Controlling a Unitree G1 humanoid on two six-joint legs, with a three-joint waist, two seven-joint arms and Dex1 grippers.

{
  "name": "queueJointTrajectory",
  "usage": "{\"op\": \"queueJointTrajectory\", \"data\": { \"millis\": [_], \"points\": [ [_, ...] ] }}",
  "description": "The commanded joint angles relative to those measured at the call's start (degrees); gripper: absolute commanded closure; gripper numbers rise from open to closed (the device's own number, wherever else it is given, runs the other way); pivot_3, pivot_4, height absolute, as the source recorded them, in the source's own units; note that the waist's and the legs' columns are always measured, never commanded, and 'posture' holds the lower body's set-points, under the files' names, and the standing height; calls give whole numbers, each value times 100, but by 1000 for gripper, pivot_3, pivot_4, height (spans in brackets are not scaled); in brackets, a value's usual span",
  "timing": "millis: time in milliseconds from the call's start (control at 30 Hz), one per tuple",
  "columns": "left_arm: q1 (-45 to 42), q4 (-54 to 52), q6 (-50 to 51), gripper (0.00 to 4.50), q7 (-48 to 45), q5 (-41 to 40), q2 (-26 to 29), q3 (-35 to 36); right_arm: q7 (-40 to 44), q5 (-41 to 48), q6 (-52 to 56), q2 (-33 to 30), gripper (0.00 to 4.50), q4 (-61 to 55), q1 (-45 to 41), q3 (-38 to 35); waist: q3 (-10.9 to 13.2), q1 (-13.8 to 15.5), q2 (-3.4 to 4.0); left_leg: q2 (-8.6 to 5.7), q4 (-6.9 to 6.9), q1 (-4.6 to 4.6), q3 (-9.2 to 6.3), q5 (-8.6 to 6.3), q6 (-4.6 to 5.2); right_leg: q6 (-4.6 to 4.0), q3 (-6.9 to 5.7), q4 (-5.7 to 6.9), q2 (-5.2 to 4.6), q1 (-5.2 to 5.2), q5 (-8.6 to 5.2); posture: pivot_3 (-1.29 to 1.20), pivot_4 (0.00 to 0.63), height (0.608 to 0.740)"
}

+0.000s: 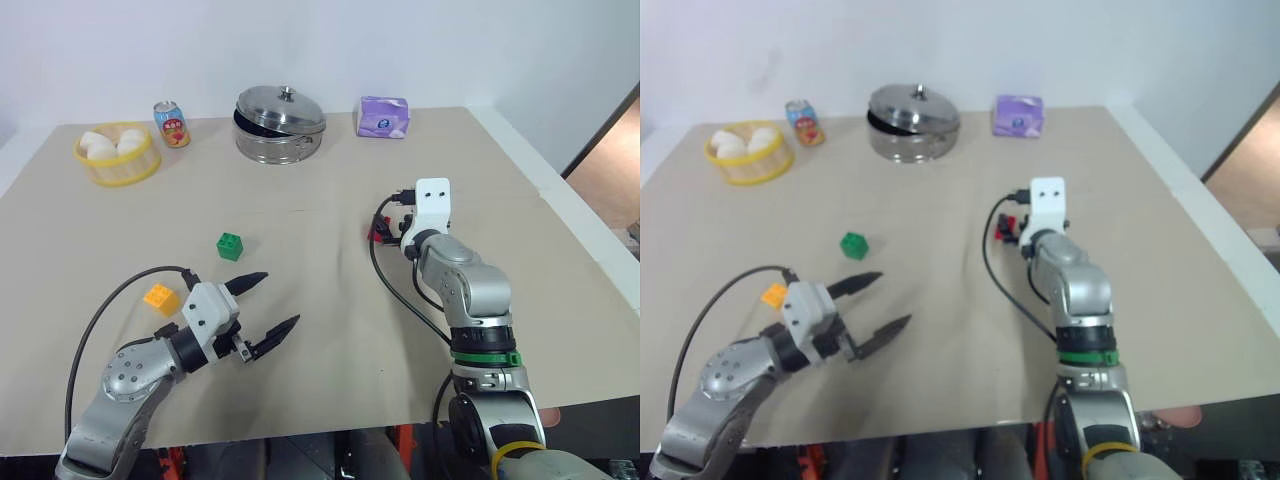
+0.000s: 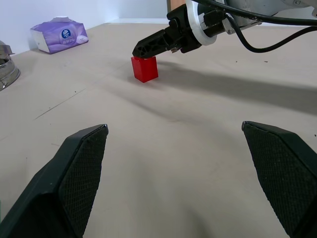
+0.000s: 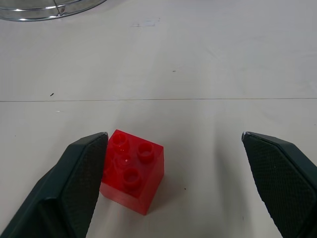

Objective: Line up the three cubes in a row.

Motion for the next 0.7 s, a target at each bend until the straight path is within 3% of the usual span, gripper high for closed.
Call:
{"op": "queueJointTrajectory", "data": {
  "millis": [33,700],
  "points": [
    [20,-231,-97,19,48,-22,-31,19,-19,65,-127,147,0,-33,-199,-129,0,0,0,3,0,0,2,0,0,-2,2,0,3,-2,1,0,150,740],
    [131,-346,-54,19,70,-23,1,11,-118,-122,-562,642,0,926,-422,-41,0,-12,0,67,-9,14,15,0,0,-57,9,0,70,-15,13,0,150,740]
  ]
}}
